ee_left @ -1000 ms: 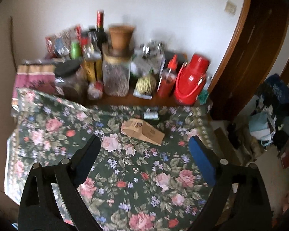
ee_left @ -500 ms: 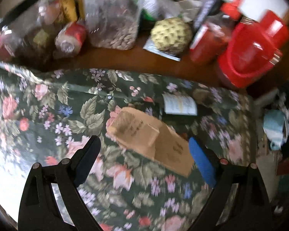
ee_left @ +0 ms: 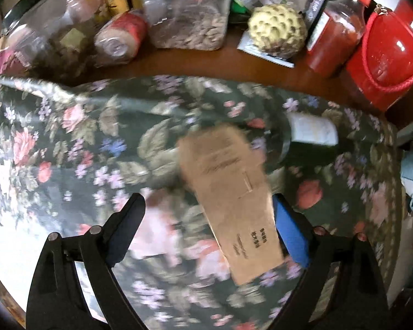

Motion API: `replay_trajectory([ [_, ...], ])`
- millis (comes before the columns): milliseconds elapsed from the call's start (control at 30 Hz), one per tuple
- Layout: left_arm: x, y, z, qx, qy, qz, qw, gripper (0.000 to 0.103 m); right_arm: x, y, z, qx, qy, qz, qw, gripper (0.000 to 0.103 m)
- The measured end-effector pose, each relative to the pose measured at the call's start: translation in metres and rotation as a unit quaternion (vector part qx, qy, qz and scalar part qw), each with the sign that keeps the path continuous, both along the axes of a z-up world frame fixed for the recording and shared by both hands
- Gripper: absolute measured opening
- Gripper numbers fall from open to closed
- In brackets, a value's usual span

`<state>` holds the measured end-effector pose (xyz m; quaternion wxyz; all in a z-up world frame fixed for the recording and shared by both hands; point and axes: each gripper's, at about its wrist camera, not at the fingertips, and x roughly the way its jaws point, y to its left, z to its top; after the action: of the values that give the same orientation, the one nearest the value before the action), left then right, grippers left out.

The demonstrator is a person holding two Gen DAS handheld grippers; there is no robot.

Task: Collect trash
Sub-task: 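Grasp the brown paper cup sleeve with the left tool, then lift the paper sleeve with left tool while right tool grasps the green bottle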

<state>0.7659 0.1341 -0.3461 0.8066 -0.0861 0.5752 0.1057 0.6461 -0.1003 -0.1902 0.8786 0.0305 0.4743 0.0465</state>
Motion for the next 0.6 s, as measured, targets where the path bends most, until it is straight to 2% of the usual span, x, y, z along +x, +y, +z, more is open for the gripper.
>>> replay_trajectory([
  [133, -0.011, 0.023, 0.002, 0.003, -0.014, -0.009, 0.9998, 0.07, 0.01, 0.023, -0.001, 0.002, -0.01, 0.026, 1.0, 0.101],
  [200, -0.013, 0.032, 0.004, -0.004, -0.024, -0.017, 0.9996, 0.051, 0.016, 0.033, -0.002, 0.007, -0.011, 0.038, 0.999, 0.099],
  [233, -0.014, 0.037, 0.005, -0.011, -0.029, -0.027, 0.9992, 0.047, 0.021, 0.041, -0.003, 0.008, -0.01, 0.05, 0.999, 0.097],
  [400, -0.014, 0.054, 0.016, -0.036, -0.056, -0.086, 0.9941, 0.041, 0.045, 0.079, -0.01, 0.018, -0.007, 0.101, 0.995, 0.092],
  [500, -0.02, 0.063, 0.027, -0.053, -0.074, -0.102, 0.9906, 0.038, 0.067, 0.106, -0.017, 0.038, -0.003, 0.126, 0.991, 0.09],
  [600, -0.027, 0.079, 0.037, -0.063, -0.085, -0.106, 0.9887, 0.034, 0.092, 0.125, -0.032, 0.058, 0.024, 0.127, 0.99, 0.079],
])
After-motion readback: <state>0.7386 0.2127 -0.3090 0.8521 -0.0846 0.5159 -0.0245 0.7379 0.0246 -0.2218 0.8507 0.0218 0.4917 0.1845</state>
